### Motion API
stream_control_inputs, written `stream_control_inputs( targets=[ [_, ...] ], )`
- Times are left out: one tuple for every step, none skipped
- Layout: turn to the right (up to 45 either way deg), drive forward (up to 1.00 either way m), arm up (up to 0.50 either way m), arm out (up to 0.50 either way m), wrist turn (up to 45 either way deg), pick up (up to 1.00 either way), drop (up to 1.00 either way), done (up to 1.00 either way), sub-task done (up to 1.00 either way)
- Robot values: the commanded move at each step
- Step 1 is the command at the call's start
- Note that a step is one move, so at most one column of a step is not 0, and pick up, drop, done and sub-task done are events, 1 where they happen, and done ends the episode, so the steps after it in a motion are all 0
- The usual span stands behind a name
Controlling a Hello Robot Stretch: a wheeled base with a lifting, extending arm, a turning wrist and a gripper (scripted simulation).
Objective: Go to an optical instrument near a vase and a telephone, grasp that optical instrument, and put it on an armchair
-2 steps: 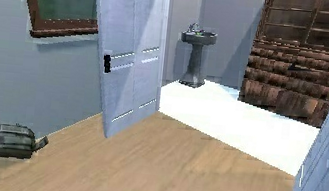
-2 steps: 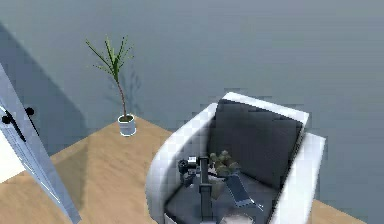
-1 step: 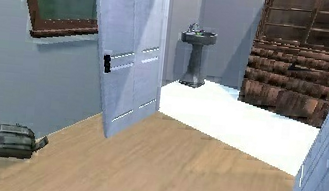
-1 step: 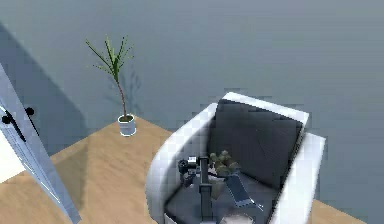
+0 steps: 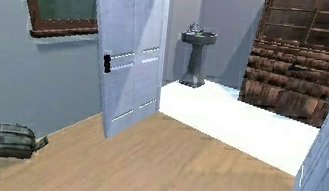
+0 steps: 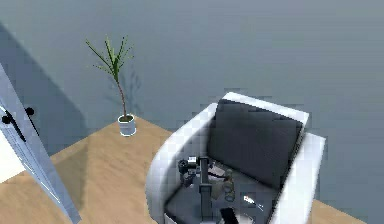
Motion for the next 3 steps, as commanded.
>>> stream_control_inputs(
  targets=[
    [0.0, 0.0, 0.1, 0.0, 0.0, 0.0, 0.0, 0.0, 0.0],
    [0.0, 0.0, 0.0, -0.08, 0.0, 0.0, 0.0, 0.0, 0.0],
    [0.0, 0.0, 0.0, 0.0, 0.0, 0.0, 0.0, 1.0, 0.0]
  ],
)
